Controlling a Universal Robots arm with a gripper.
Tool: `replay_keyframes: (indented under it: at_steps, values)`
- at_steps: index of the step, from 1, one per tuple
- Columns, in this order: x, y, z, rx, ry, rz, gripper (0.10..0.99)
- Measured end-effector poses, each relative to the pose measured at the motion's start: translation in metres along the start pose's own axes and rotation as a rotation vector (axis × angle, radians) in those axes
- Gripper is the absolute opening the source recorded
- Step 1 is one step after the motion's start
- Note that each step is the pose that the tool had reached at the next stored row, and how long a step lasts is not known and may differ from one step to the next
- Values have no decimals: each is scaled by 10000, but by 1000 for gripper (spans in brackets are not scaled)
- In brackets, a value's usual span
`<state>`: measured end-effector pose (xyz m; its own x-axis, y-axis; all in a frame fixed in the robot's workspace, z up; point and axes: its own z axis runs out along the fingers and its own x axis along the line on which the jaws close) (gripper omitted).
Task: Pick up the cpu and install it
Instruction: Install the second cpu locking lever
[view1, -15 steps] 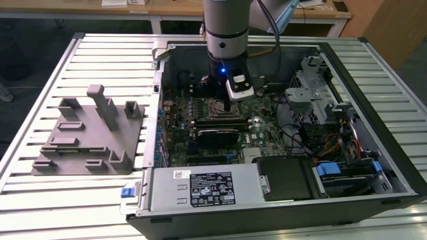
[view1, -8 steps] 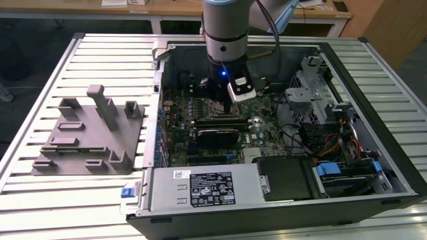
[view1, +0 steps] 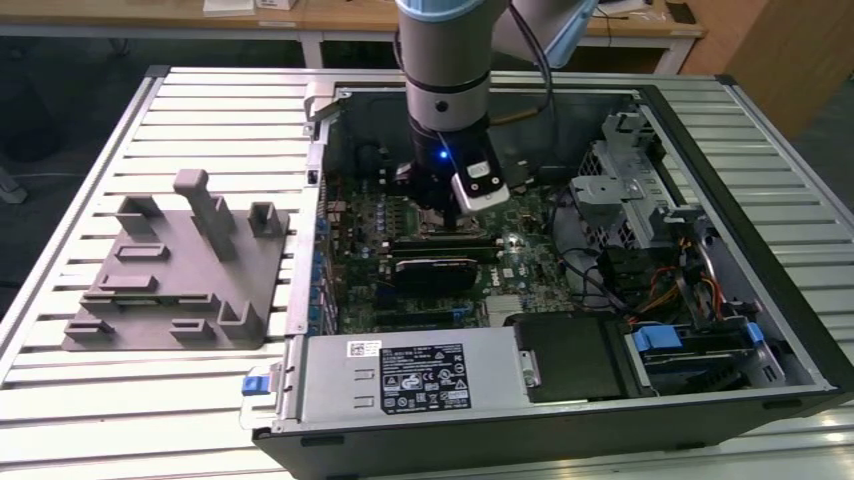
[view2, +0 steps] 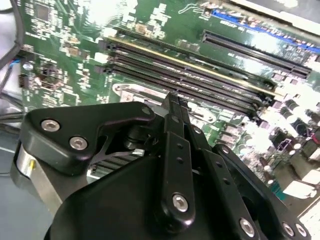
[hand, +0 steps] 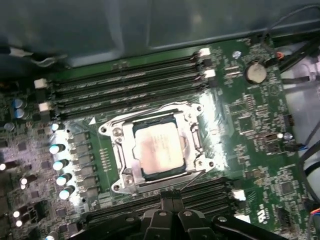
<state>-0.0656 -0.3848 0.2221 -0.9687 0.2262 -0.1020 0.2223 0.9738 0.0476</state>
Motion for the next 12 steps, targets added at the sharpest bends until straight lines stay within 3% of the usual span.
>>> replay_keyframes:
  at_steps: [7,12]
  values:
    - [122,-91,53,-38,13,-166,106]
    - [151,-148,85,-234,58,-210,106]
